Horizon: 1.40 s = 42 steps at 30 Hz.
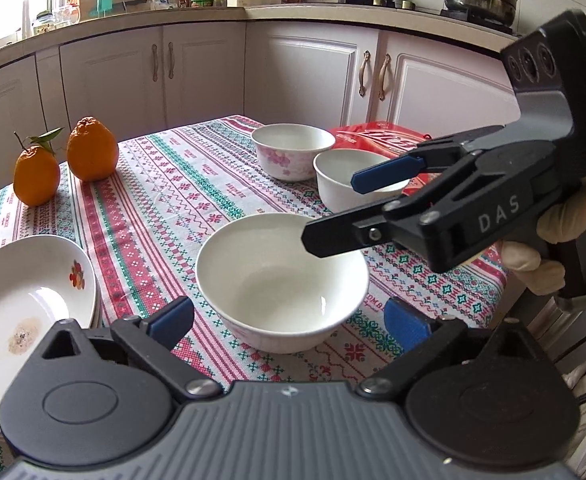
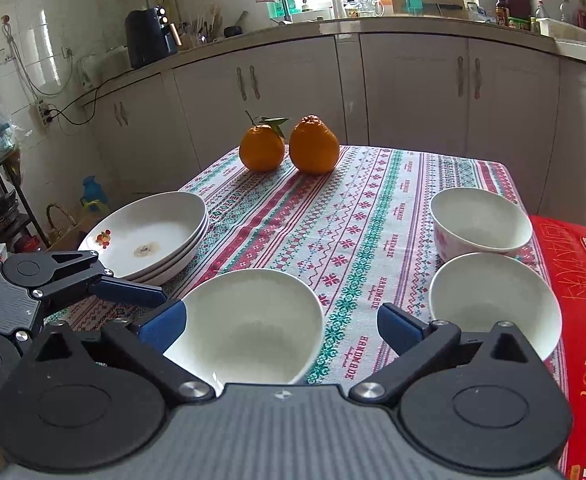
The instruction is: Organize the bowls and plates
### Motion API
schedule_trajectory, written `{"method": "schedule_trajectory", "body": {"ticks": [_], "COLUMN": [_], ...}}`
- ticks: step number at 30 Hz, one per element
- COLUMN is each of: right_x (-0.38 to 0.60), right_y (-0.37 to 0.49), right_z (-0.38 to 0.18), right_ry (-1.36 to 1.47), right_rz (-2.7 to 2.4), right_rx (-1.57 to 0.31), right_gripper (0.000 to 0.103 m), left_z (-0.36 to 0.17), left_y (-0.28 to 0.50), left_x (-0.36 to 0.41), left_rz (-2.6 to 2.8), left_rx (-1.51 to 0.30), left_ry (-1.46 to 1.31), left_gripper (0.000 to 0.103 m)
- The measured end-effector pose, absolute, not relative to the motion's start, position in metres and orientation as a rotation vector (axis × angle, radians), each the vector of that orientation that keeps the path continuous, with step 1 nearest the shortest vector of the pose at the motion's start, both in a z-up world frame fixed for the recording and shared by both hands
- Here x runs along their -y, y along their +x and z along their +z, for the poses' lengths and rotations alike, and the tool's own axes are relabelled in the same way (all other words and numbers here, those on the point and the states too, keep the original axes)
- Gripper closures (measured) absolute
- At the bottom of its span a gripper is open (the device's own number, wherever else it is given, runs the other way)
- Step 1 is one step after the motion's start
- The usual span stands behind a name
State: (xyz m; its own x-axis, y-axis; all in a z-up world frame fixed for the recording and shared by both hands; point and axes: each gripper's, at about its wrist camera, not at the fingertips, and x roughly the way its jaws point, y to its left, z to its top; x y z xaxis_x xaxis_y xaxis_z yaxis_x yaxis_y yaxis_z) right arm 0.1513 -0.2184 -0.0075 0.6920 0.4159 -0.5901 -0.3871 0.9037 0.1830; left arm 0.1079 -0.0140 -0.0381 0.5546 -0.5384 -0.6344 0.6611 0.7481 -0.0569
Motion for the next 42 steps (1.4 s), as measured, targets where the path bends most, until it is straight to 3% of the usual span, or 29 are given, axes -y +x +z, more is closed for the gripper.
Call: {"method": "schedule_trajectory", "body": {"ticks": [12, 30, 42], "right_x": [0.261, 0.332, 0.355], "right_y": [0.118, 0.126, 0.159], "right_z": [-0.002, -0.012, -0.01], "right_ry": [-0.029, -0.038, 0.004], "right_rz": [0.258, 0.097, 0.203], "right_rx": [-0.602, -0.62, -0.636], "right_gripper": [0.0, 0.0, 0.0], "left_z": [-0.014, -0.021, -0.041], "left_y": [0.097, 0.108, 0.137], "left_x": [0.039, 0.135, 0.169], "left_rz": [-0.702, -0.775, -0.686], "left_rx": [-0.553, -0.479, -0.568], "left_ry": [0.439, 0.408, 0.29], "left_gripper": [0.001, 0.001, 0.001]}}
